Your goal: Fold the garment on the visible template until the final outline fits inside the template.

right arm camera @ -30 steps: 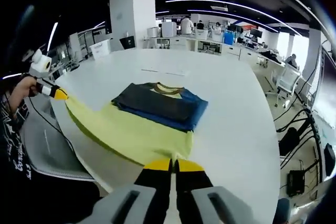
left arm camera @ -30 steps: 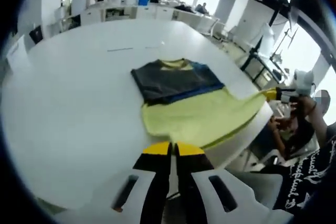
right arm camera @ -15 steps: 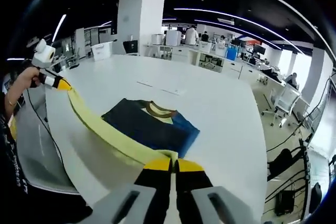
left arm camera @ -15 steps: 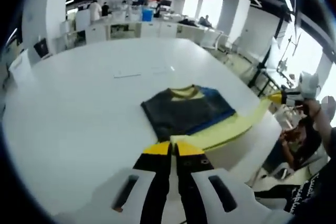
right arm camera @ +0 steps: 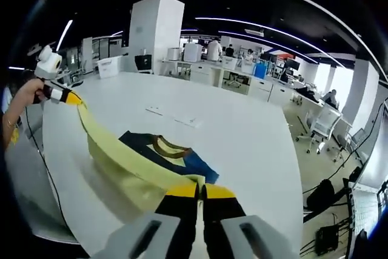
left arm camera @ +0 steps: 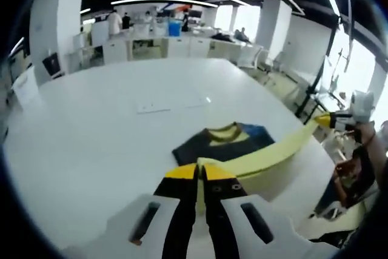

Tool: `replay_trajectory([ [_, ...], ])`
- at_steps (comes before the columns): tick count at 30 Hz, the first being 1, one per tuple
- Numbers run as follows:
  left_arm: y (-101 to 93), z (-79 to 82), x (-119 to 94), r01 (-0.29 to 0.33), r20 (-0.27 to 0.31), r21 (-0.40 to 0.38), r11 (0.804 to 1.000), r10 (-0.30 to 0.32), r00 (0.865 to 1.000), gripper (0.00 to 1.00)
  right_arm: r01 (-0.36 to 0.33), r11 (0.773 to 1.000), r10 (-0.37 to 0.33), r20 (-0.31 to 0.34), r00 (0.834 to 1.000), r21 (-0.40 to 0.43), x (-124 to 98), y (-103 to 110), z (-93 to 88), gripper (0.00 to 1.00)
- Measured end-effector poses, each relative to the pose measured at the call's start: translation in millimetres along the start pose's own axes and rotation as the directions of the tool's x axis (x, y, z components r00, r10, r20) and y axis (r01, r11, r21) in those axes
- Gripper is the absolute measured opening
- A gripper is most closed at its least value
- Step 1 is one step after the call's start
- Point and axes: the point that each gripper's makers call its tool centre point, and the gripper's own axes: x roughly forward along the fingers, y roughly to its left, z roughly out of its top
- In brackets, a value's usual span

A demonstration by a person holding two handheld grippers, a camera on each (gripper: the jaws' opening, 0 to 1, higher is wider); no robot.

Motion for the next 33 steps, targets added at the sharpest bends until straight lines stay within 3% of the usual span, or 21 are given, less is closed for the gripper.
replay_trajectory([
  [9, 12.0, 26.2, 39.8, -0.018, 0.049, -0.032, 0.999, 0.020, 0.999, 0.00, 0.049, 0.997, -0.051, 0.035, 0.998, 0.053, 37.0, -23.9, 17.6, 0.00],
  [19, 35.3, 25.4, 91.0, -0.066, 0.048, -0.124, 0.990, 0.072, 0.996, 0.00, 0.052, 0.994, -0.053, 0.002, 0.999, 0.100, 89.3, -39.5, 11.7, 0.00],
  [20, 36.0, 26.9, 94.0, -0.064, 0.060, -0.121, 0.991, 0.072, 0.996, 0.00, 0.054, 0.993, -0.054, -0.001, 0.999, 0.105, 92.9, -40.4, 11.2, 0.00],
  [21, 40.0, 34.9, 101.0, -0.076, 0.118, -0.116, 0.990, 0.090, 0.989, 0.00, 0.051, 0.994, -0.051, -0.006, 0.999, 0.098, 98.4, -41.2, 10.2, 0.00],
  [25, 47.0, 19.8, 125.3, -0.100, 0.081, -0.104, 0.989, 0.109, 0.991, 0.00, 0.053, 0.993, -0.051, -0.017, 0.999, 0.110, 113.8, -46.1, 7.9, 0.00],
  [33, 61.7, -0.2, 156.5, -0.142, 0.071, -0.095, 0.985, 0.149, 0.986, 0.00, 0.054, 0.989, -0.048, -0.044, 0.998, 0.140, 152.6, -53.0, -2.0, 0.00],
])
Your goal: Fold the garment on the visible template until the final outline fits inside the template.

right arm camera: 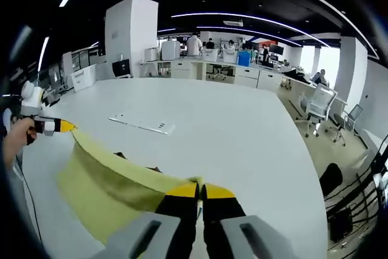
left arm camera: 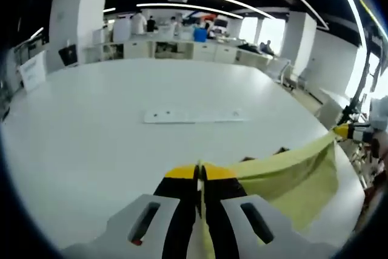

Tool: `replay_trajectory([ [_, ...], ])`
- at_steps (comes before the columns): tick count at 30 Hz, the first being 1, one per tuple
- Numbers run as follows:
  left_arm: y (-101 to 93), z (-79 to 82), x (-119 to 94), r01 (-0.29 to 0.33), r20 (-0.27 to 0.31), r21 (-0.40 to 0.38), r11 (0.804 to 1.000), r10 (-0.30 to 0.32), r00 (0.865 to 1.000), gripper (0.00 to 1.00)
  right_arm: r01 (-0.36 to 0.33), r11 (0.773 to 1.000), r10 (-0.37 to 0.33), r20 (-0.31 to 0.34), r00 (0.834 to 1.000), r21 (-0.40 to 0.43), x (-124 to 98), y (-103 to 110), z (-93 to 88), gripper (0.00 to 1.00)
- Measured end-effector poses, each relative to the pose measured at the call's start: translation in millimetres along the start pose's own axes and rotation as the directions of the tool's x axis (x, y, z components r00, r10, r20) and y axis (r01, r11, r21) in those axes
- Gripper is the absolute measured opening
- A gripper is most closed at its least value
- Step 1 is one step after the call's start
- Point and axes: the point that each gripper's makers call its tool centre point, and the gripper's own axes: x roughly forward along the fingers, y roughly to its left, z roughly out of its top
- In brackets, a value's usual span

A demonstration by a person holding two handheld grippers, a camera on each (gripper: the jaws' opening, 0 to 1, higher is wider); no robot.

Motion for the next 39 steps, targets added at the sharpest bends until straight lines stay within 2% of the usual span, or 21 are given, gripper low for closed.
replay_trajectory([
  [7, 5.4, -10.9, 29.5, -0.017, -0.016, 0.044, 0.999, 0.018, 1.000, 0.00, 0.016, 1.000, -0.015, -0.061, 0.998, 0.015, 38.3, -6.7, -20.4, 0.00],
  [9, 7.2, -15.7, 34.6, -0.027, -0.040, 0.056, 0.998, 0.030, 0.999, 0.00, 0.018, 1.000, -0.017, -0.075, 0.997, 0.019, 44.1, -8.0, -25.6, 0.00],
  [14, 11.4, -26.6, 47.9, -0.034, -0.055, 0.061, 0.998, 0.037, 0.998, 0.00, 0.027, 0.999, -0.025, -0.111, 0.994, 0.018, 60.1, -9.6, -41.3, 0.00],
  [20, 15.2, -38.7, 54.5, -0.027, -0.085, 0.095, 0.995, 0.035, 0.996, 0.00, 0.024, 1.000, -0.022, -0.124, 0.992, 0.014, 68.3, -9.4, -47.9, 0.00],
  [28, 16.6, -40.1, 58.9, -0.017, -0.098, 0.112, 0.994, 0.028, 0.995, 0.00, 0.017, 1.000, -0.015, -0.141, 0.990, 0.012, 72.5, -8.8, -52.5, 0.00],
  [30, 15.4, -40.7, 59.9, -0.005, -0.099, 0.151, 0.988, 0.020, 0.995, 0.01, 0.015, 1.000, -0.017, -0.137, 0.990, -0.021, 73.1, -7.6, -52.2, 0.00],
  [32, 11.5, -36.7, 57.9, 0.029, -0.082, 0.195, 0.980, -0.013, 0.997, 0.05, 0.018, 1.000, -0.019, -0.131, 0.991, -0.013, 69.7, -8.6, -49.7, 0.05],
  [34, 9.3, -31.3, 53.1, 0.063, -0.071, 0.270, 0.961, -0.046, 0.996, 0.16, 0.010, 1.000, -0.011, -0.122, 0.992, -0.004, 64.3, -9.1, -47.2, 0.16],
  [35, 8.8, -27.7, 49.9, 0.075, -0.056, 0.331, 0.941, -0.060, 0.997, 0.23, 0.009, 1.000, -0.011, -0.119, 0.993, -0.017, 62.6, -10.0, -46.8, 0.21],
  [37, 3.2, -28.6, 46.3, 0.132, -0.065, 0.396, 0.909, -0.116, 0.991, 0.26, -0.008, 0.997, -0.002, -0.120, 0.993, -0.079, 59.3, -11.7, -46.6, 0.24],
  [39, -4.6, -34.6, 42.1, 0.219, -0.096, 0.476, 0.851, -0.198, 0.976, 0.28, -0.033, 0.991, 0.019, -0.111, 0.994, -0.129, 55.8, -10.4, -45.9, 0.26],
])
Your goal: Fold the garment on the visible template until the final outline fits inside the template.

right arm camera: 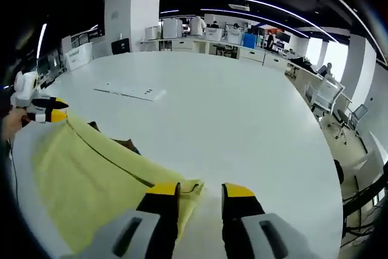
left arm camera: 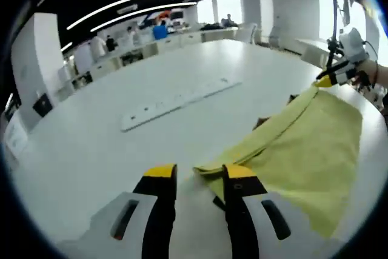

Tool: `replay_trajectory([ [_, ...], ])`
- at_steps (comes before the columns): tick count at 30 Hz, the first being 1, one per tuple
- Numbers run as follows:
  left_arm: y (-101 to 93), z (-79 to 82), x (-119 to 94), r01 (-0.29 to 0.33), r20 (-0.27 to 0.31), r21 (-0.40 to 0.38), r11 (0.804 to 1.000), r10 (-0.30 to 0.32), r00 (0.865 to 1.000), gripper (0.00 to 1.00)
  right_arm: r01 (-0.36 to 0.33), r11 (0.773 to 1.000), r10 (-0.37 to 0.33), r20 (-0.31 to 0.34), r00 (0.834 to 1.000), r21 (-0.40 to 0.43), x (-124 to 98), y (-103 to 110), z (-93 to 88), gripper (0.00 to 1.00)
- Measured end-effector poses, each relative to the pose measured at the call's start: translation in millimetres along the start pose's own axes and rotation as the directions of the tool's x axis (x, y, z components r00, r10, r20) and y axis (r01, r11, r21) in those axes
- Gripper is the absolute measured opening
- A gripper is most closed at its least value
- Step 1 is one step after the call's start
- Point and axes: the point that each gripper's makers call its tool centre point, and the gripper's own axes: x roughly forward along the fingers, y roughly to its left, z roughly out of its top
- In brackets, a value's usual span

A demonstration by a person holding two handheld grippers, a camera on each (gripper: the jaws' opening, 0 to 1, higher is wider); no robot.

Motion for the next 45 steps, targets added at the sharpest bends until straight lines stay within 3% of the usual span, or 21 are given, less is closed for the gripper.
replay_trajectory([
  [3, -2.3, -8.2, 0.8, 0.033, -0.027, 0.108, 0.994, -0.031, 0.999, 0.29, -0.016, 0.996, 0.016, 0.004, 1.000, -0.090, -1.7, 0.3, -1.2, 0.28],
  [4, -0.3, -9.8, 1.6, 0.023, -0.031, 0.117, 0.993, -0.020, 0.999, 0.29, -0.014, 0.989, 0.013, -0.008, 1.000, -0.145, -0.5, -0.5, -3.4, 0.28],
  [6, 0.9, -10.3, 4.8, 0.020, -0.026, 0.106, 0.994, -0.018, 1.000, 0.28, -0.019, 0.984, 0.016, -0.020, 1.000, -0.177, 3.3, 1.8, -6.8, 0.28],
  [15, 18.2, -9.6, 28.5, -0.036, -0.021, -0.012, 0.999, 0.036, 0.999, 0.23, 0.006, 0.996, -0.003, 0.032, 0.999, -0.085, 21.1, -6.4, 4.2, 0.23],
  [20, 31.5, -4.0, 37.0, -0.089, -0.015, -0.131, 0.987, 0.088, 0.996, 0.23, 0.054, 0.998, -0.055, 0.050, 0.997, 0.017, 26.6, -21.1, 10.6, 0.23],
  [24, 34.5, -1.4, 39.6, -0.107, -0.020, -0.154, 0.982, 0.105, 0.994, 0.21, 0.062, 0.993, -0.067, 0.054, 0.996, 0.098, 29.5, -27.5, 12.7, 0.23],
  [29, 38.1, 1.4, 40.4, -0.119, -0.019, -0.214, 0.970, 0.118, 0.993, 0.20, 0.051, 0.991, -0.061, 0.082, 0.995, 0.128, 23.0, -27.6, 19.6, 0.23],
  [37, 39.0, 0.6, 30.9, -0.125, -0.029, -0.220, 0.967, 0.122, 0.992, 0.21, 0.017, 0.989, -0.032, 0.095, 0.995, 0.146, 14.1, -25.5, 24.9, 0.23],
  [42, 31.5, 7.3, 12.7, -0.091, -0.001, -0.256, 0.962, 0.094, 0.996, 0.26, -0.027, 0.987, 0.023, 0.030, 0.999, 0.157, 4.0, -10.4, 9.9, 0.29],
  [45, 25.0, 0.2, -0.6, -0.072, -0.020, -0.280, 0.957, 0.069, 0.997, 0.29, -0.061, 0.984, 0.060, 0.013, 0.998, 0.167, -5.0, 0.2, 2.0, 0.33],
])
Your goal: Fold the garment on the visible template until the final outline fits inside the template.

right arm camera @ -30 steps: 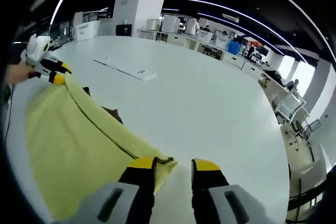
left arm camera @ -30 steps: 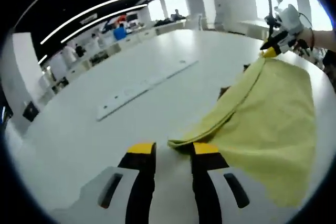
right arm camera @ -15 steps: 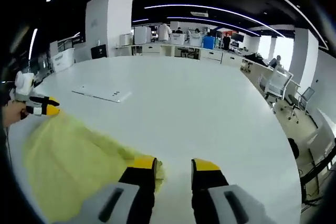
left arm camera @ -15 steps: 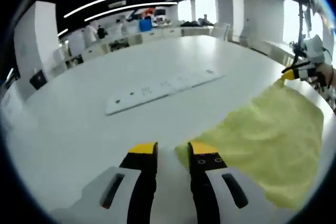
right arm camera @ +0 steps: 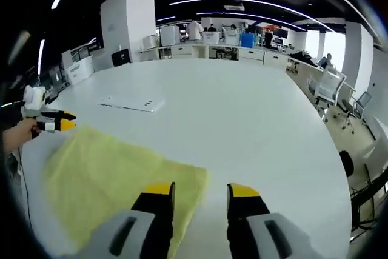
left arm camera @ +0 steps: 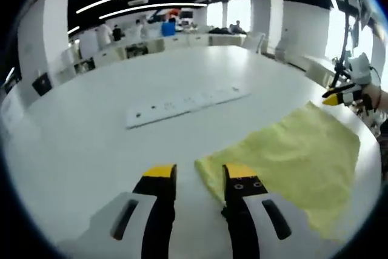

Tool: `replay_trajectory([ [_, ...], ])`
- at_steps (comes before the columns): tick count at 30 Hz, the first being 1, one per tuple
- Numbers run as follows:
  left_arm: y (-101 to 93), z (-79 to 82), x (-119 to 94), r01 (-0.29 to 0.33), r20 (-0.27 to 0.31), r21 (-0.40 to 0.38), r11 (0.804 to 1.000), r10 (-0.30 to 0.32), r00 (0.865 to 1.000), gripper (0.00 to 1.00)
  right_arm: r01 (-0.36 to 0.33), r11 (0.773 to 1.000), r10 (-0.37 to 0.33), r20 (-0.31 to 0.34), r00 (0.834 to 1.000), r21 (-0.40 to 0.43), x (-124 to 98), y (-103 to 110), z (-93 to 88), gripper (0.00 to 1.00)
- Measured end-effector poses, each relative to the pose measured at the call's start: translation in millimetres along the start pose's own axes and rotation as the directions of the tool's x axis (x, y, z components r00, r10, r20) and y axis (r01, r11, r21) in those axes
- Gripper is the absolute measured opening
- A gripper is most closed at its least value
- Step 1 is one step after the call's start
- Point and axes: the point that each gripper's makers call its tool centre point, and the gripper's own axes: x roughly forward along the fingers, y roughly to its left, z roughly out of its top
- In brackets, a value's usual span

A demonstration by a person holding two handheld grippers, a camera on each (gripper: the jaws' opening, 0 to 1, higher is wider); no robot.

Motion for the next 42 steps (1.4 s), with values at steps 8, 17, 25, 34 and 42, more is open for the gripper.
replay_trajectory([
  [8, -13.4, -15.7, -40.2, 0.062, 0.002, -0.038, 0.997, -0.062, 0.998, 0.35, -0.051, 0.998, 0.052, -0.037, 0.998, 0.030, -28.7, 18.4, -18.2, 0.36],
  [17, -35.2, -32.5, -79.1, 0.138, 0.002, -0.008, 0.990, -0.138, 0.990, 0.35, -0.108, 0.993, 0.105, -0.069, 0.992, -0.044, -63.1, 41.2, -38.1, 0.36],
  [25, -50.2, -44.5, -94.6, 0.195, 0.003, 0.017, 0.981, -0.195, 0.981, 0.34, -0.144, 0.989, 0.140, -0.092, 0.986, -0.044, -80.9, 48.5, -59.9, 0.35],
  [34, -68.0, -66.5, -103.1, 0.248, -0.012, 0.039, 0.968, -0.248, 0.969, 0.28, -0.191, 0.981, 0.183, -0.134, 0.974, -0.045, -94.9, 57.4, -87.1, 0.31],
  [42, -79.5, -87.6, -107.0, 0.287, -0.052, 0.041, 0.957, -0.285, 0.957, 0.24, -0.212, 0.976, 0.201, -0.161, 0.966, -0.053, -100.6, 65.1, -106.0, 0.24],
])
